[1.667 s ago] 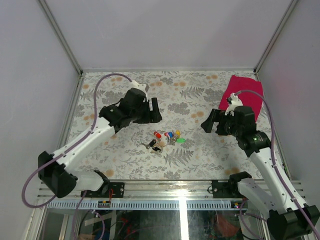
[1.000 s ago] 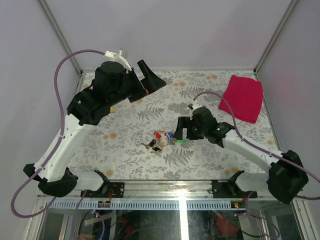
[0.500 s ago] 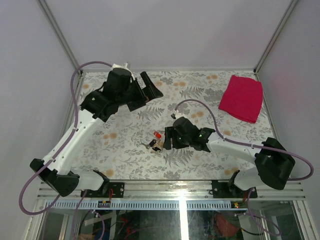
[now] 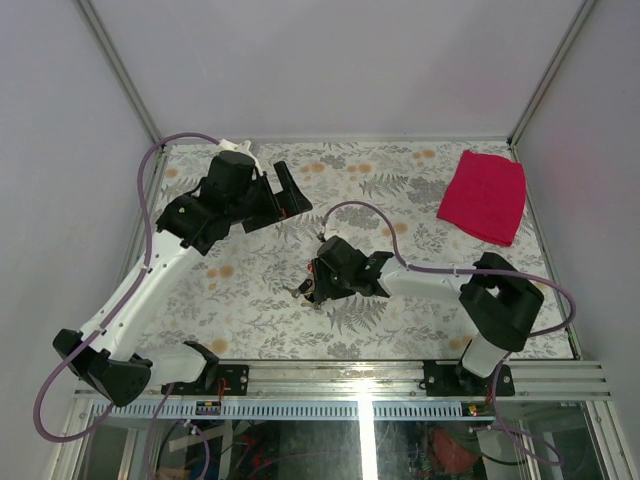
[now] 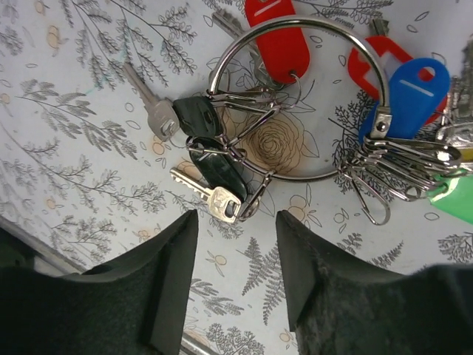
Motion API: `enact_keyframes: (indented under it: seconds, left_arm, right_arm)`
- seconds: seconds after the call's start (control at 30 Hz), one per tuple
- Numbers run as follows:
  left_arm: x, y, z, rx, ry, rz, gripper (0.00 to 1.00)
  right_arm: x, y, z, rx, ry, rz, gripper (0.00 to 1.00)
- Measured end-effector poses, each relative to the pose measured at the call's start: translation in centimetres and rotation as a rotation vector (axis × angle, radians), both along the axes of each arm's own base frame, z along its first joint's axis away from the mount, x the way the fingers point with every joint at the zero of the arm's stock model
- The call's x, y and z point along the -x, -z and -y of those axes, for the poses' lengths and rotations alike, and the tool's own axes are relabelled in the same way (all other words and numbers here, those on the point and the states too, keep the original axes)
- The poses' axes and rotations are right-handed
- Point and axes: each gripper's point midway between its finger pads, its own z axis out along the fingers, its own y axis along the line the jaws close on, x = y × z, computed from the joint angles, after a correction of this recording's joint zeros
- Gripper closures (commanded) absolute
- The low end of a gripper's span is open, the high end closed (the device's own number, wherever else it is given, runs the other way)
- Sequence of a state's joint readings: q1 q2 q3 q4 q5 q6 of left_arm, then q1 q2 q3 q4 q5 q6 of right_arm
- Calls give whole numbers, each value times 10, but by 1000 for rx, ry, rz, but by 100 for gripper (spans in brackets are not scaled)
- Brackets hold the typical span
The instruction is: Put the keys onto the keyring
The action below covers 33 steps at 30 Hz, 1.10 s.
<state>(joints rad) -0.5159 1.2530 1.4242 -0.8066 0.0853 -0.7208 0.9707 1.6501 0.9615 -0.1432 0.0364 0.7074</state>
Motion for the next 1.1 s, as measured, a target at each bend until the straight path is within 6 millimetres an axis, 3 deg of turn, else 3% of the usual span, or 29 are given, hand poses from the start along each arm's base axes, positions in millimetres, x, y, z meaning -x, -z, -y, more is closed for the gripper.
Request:
enact_keyframes:
  seconds: [0.27,0.67,0.83,1.1]
  left_arm:
    - [-2,0,-4,-29,-1,21,0]
    - [2,4,-8,-41,2,24,0]
    - [2,7,-9,-50,0,20,0]
    - [3,22,-13,-87,3,3,0]
  right_arm:
    - [2,26,0,69,-12,-31,60]
    - [0,33,9,117,8,-18,78]
    - [-2,34,17,143,13,9,100]
    - [5,33,50,226,-28,66,100]
